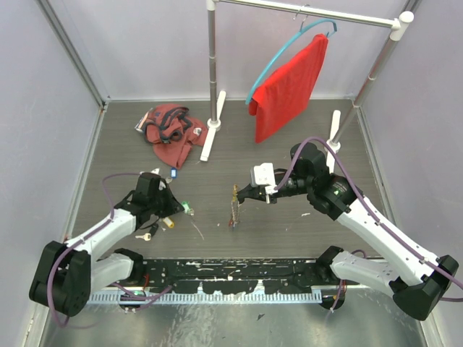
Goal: Put the keys on the keyring
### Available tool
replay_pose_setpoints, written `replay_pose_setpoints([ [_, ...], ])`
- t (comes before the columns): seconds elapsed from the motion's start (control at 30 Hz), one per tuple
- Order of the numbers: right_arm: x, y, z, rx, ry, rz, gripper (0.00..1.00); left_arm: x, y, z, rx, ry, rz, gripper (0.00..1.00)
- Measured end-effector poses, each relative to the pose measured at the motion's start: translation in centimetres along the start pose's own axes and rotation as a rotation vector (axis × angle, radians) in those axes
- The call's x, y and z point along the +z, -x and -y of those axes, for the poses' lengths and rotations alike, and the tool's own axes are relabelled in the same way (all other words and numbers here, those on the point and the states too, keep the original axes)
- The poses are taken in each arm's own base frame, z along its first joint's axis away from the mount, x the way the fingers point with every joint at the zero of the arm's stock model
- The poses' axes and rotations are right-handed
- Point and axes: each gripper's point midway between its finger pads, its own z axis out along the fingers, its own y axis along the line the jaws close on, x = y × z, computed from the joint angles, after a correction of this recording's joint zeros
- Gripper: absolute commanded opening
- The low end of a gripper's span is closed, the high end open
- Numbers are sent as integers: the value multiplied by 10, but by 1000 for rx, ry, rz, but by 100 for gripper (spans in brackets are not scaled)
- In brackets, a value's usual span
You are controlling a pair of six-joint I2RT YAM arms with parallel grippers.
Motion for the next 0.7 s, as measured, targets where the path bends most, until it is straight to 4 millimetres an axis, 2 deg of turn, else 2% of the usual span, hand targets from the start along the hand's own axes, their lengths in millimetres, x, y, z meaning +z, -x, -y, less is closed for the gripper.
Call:
replay_pose_setpoints([
  [0.07,0,0,0,0,2,1,1,-1,2,1,4,-7,8,20],
  [0.17,0,0,-1,1,4,-1,1,-1,1,1,11,-7,7,38],
  [0.27,0,-1,-1,2,5,-2,1,0,0,0,15,-5,-3,49],
  [0.43,0,0,-3,1,13,-1,1,7,-6,-2,13,-1,-40,54],
  [0.7,1,-1,-3,-3,26,0,1,15,-4,11,38,-52,-77,53],
])
